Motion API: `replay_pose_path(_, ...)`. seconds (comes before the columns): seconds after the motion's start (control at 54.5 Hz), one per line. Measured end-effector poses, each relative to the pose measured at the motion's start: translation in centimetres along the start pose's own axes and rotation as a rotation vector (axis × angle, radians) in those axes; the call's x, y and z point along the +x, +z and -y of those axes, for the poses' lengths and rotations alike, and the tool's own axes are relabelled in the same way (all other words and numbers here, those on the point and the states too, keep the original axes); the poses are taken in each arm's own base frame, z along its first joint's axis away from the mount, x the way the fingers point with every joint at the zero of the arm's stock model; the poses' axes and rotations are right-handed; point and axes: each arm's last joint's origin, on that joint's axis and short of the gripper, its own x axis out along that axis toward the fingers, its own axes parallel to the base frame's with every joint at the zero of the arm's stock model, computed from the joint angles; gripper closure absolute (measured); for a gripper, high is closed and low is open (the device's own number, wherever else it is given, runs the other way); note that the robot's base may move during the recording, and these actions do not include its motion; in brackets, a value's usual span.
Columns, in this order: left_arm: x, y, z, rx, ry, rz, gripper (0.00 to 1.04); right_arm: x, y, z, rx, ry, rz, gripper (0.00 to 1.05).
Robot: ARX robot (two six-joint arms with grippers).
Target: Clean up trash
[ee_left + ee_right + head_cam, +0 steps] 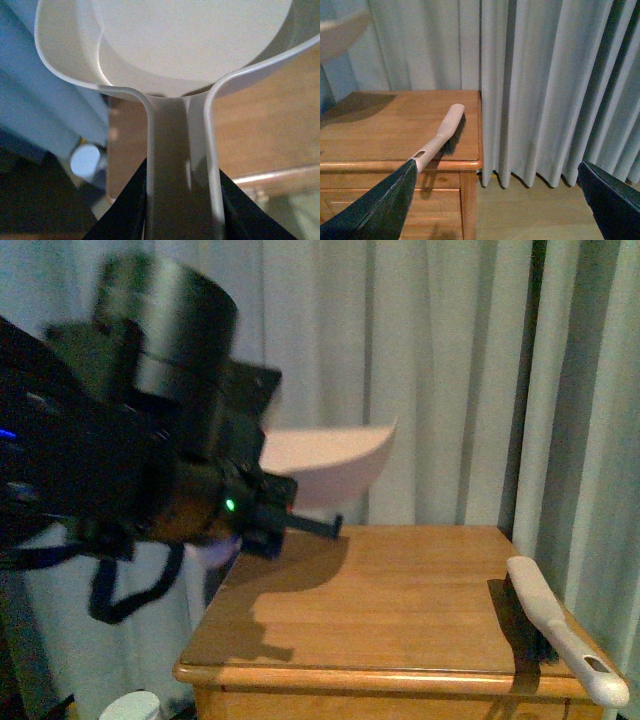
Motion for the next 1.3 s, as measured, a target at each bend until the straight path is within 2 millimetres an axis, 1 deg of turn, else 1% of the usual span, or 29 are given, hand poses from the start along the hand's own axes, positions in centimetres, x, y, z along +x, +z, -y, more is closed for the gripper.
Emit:
replay_pose_path(0.092,-2.5,1.3,-1.8,0.030,0.028,0.130,0.77,0.0,0.0,0.0,0.000,0.000,0.000,0.07)
replay_pose_path(0.184,-5.6,2.4,-4.3,0.068,0.063,0.262,0.77,0.0,0.0,0.0,0.000,0.000,0.000,0.07)
replay_pose_path(0.294,-8.6,2.8,-6.7,0.091,0.096,0.351,0.77,0.0,0.0,0.0,0.000,0.000,0.000,0.07)
replay_pose_path(0.386,-11.5,2.7,-8.6,0.128,0.128,0.416,0.77,0.0,0.0,0.0,0.000,0.000,0.000,0.07)
replay_pose_path(0.459,-14.1,2.0,-9.7,0.179,0.148,0.462,0.77,0.0,0.0,0.0,0.000,0.000,0.000,0.07)
replay_pose_path(0.551,-16.5,0.9,-10.5,0.194,0.152,0.471,0.77,0.0,0.0,0.0,0.000,0.000,0.000,0.07)
replay_pose_path(0.624,-18.0,0.0,-11.2,0.191,0.161,0.467,0.77,0.0,0.0,0.0,0.000,0.000,0.000,0.07)
replay_pose_path(0.753,-21.0,-2.3,-12.4,0.186,0.167,0.486,0.77,0.0,0.0,0.0,0.000,0.000,0.000,0.07)
replay_pose_path(0.845,-23.2,-4.5,-13.4,0.195,0.138,0.524,0.77,0.0,0.0,0.0,0.000,0.000,0.000,0.07)
replay_pose_path(0.937,-24.8,-6.3,-14.3,0.165,0.138,0.527,0.77,0.0,0.0,0.0,0.000,0.000,0.000,0.07)
replay_pose_path(1.01,-25.6,-7.0,-14.7,0.138,0.152,0.527,0.77,0.0,0.0,0.0,0.000,0.000,0.000,0.07)
replay_pose_path(1.083,-26.0,-7.4,-14.8,0.114,0.163,0.520,0.77,0.0,0.0,0.0,0.000,0.000,0.000,0.07)
replay_pose_path(1.212,-26.0,-7.8,-14.8,0.088,0.166,0.507,0.77,0.0,0.0,0.0,0.000,0.000,0.000,0.07)
replay_pose_path(1.249,-26.0,-7.9,-14.8,0.084,0.165,0.505,0.77,0.1,0.1,0.0,-0.025,-0.052,0.010,0.07)
replay_pose_path(1.285,-26.0,-7.9,-14.8,0.082,0.164,0.505,0.77,0.3,0.6,-0.1,-0.055,-0.178,0.046,0.07)
replay_pose_path(1.304,-26.0,-7.9,-14.8,0.082,0.163,0.505,0.77,0.4,0.7,-0.1,-0.070,-0.215,0.052,0.07)
